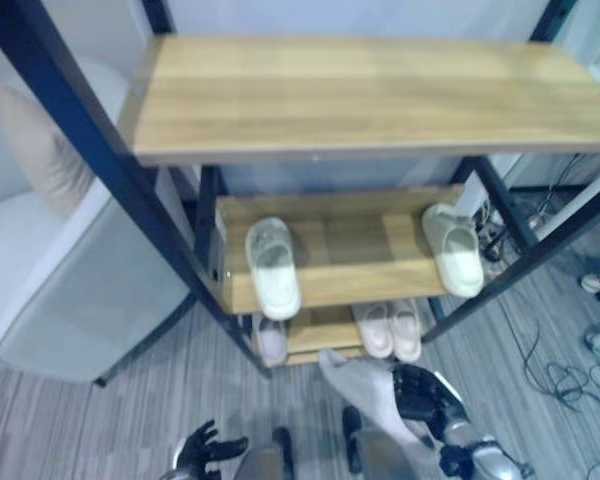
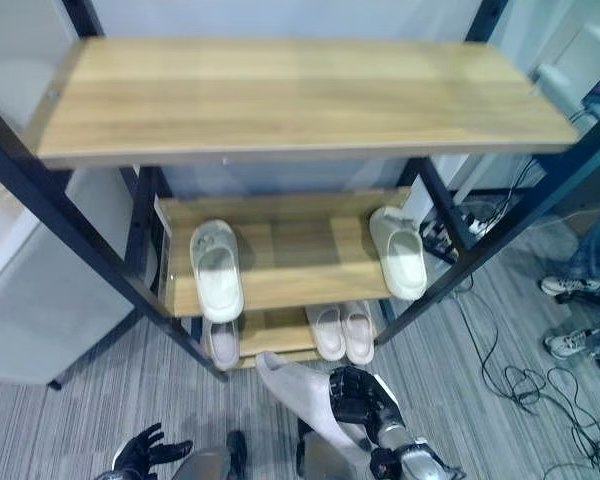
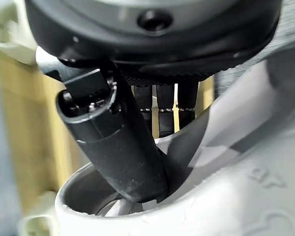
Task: Arrange the slippers neatly on the shoe rack.
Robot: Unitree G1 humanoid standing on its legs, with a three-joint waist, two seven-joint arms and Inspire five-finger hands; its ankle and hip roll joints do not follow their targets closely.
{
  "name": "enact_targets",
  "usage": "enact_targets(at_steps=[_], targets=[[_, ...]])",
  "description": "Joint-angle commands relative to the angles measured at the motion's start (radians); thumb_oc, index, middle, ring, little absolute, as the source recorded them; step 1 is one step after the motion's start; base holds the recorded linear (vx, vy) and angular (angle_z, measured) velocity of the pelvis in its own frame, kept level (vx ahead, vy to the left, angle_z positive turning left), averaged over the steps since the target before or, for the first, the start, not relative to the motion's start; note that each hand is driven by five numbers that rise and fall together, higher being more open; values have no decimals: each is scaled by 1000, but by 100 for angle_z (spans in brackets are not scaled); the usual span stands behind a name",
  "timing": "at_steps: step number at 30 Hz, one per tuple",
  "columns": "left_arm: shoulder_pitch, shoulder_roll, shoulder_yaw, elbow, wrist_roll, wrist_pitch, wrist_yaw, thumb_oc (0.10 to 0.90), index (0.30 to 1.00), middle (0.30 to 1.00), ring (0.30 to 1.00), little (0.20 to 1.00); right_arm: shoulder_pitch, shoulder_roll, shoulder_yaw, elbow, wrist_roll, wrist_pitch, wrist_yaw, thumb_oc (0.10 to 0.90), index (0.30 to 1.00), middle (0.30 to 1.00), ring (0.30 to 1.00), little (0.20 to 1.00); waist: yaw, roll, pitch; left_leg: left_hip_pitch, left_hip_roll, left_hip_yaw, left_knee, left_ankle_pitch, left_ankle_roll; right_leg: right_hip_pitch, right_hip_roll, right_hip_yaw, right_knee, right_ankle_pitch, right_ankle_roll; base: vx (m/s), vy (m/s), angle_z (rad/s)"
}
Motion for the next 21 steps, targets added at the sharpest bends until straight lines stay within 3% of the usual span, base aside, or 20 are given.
enact_targets(at_steps=[1, 2, 6, 7, 8, 10, 11, 12, 13, 14, 17, 19, 21], targets=[[-17, 34, 20, -74, -185, -77, -4, 800, 900, 900, 900, 900, -166, -41, -1, -133, -34, -86, -53, 400, 300, 300, 300, 300, 37, 13, 26, -37, -2, -87, 133, -95, 12, 9, 1, -5, 227, -203, 11, -151, -99, -10], [-31, 35, 6, -107, -211, -98, 10, 800, 900, 900, 900, 900, -245, -47, 18, -133, -39, -95, -71, 400, 300, 300, 300, 300, 47, 20, 48, -107, 7, -93, 204, -120, 12, -63, -4, -9, 299, -246, -1, -132, -53, -7], [-62, 31, -54, -268, -273, -137, 63, 800, 900, 900, 900, 900, -467, -28, 34, -59, -57, -113, -208, 400, 300, 300, 300, 300, 76, 38, 56, -394, 23, -107, 456, -190, -3, -343, -18, -33, 521, -311, 0, -169, -57, 19], [-62, 31, -67, -313, -284, -147, 76, 800, 900, 900, 900, 900, -509, -20, 33, -50, -46, -120, -233, 400, 300, 300, 300, 300, 82, 47, 62, -453, 23, -110, 529, -237, -2, -403, -14, -34, 592, -355, 3, -105, -3, 17], [-75, 32, -84, -383, -297, -163, 108, 800, 900, 900, 900, 900, -615, -17, 32, -11, -54, -130, -305, 400, 300, 300, 300, 300, 95, 59, 69, -581, 24, -118, 636, -274, 8, -533, -15, -29, 703, -391, -3, -92, -2, 14], [-72, 37, -93, -488, -291, -173, 137, 800, 900, 900, 900, 900, -681, -21, 26, -14, -80, -132, -355, 400, 300, 300, 300, 300, 107, 67, 64, -694, 26, -128, 728, -304, 22, -642, -16, -23, 788, -416, -13, -106, -15, 5], [-72, 37, -93, -490, -290, -172, 138, 800, 900, 900, 900, 900, -681, -20, 26, -14, -80, -132, -355, 400, 300, 300, 300, 300, 107, 67, 60, -700, 26, -129, 732, -306, 22, -648, -16, -23, 792, -418, -13, -84, 1, 8], [-83, 62, -115, -587, -234, -188, 183, 800, 900, 900, 900, 900, -801, -45, 18, 33, -72, -146, -396, 400, 300, 300, 300, 300, 125, 81, 59, -821, 20, -143, 844, -338, 37, -775, -21, -13, 905, -442, -20, -46, 8, 16], [-83, 61, -114, -588, -233, -187, 184, 800, 900, 900, 900, 900, -803, -45, 18, 35, -72, -146, -396, 400, 300, 300, 300, 300, 125, 81, 55, -829, 20, -144, 849, -340, 37, -782, -20, -13, 910, -444, -20, -50, -6, 20], [-86, 111, -138, -698, -99, -187, 233, 800, 900, 900, 900, 900, -872, -90, 4, 17, -120, -147, -435, 400, 300, 300, 300, 300, 131, 85, 51, -939, 16, -154, 969, -374, 41, -887, -18, -7, 1025, -475, -32, 29, -11, 17], [-83, 182, -134, -946, -37, -226, 303, 800, 900, 900, 900, 900, -1078, -157, 3, 19, -174, -154, -529, 400, 300, 300, 300, 300, 153, 84, 71, -1147, 34, -162, 1281, -468, 20, -1090, -40, -23, 1333, -556, -21, 114, -16, 13], [-83, 186, -113, -1019, -46, -237, 370, 800, 900, 900, 900, 900, -1180, -204, 28, 14, -180, -146, -560, 400, 300, 300, 300, 300, 163, 84, 95, -1252, 20, -172, 1453, -525, 30, -1196, -44, -20, 1507, -603, -29, 142, -11, -7], [-77, 198, -123, -1071, 3, -246, 406, 800, 900, 900, 900, 900, -1239, -221, 37, 20, -173, -157, -580, 400, 300, 300, 300, 300, 167, 86, 107, -1301, 11, -189, 1545, -554, 33, -1251, -42, 1, 1615, -623, -29, 102, 25, 4]])
